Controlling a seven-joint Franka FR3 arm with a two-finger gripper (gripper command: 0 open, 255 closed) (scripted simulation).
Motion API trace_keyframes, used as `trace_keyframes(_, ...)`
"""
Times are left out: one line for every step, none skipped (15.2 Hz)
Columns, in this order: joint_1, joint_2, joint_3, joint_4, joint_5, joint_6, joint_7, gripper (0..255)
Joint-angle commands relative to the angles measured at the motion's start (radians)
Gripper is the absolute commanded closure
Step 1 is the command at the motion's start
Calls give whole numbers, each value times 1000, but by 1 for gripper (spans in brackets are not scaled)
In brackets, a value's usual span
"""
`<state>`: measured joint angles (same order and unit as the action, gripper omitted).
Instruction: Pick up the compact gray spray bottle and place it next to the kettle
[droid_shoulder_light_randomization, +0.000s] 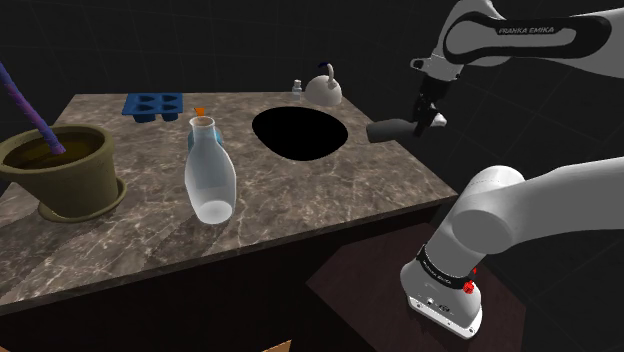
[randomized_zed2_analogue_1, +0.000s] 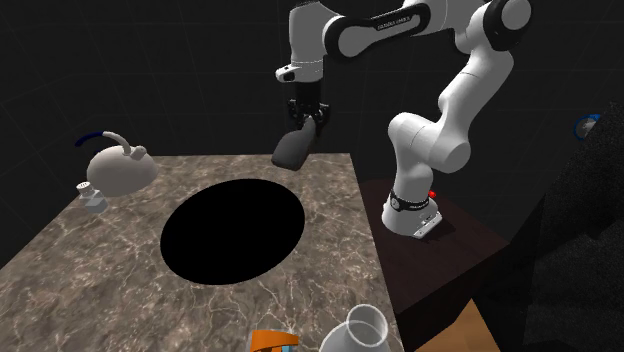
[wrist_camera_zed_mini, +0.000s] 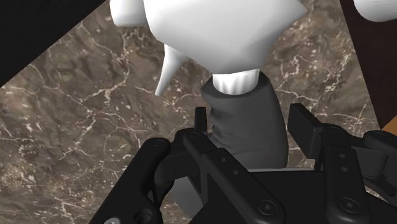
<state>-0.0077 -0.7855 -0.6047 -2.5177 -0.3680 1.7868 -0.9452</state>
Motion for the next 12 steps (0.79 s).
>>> trace_keyframes(4,-1,10,26,9,-27,0,255)
trace_keyframes(5,-1,15,38,13,-40,0,255)
trace_keyframes(6,-2,20,51,16,-53,-1,255)
trace_keyframes(7,-2,24,63,20,-66,-1,255)
trace_keyframes(9,-2,29,76,24,-79,-1,255)
trace_keyframes(10,-2,33,89,28,-92,-1,255)
trace_keyframes(12,-1,37,102,31,-105,-2,255)
trace_keyframes(13,-1,41,115,35,-117,-2,255)
trace_keyframes(15,0,45,129,38,-130,-3,255)
trace_keyframes(16,2,49,142,42,-142,-3,255)
trace_keyframes(18,3,53,156,45,-155,-3,255)
trace_keyframes(19,5,57,170,49,-167,-4,255)
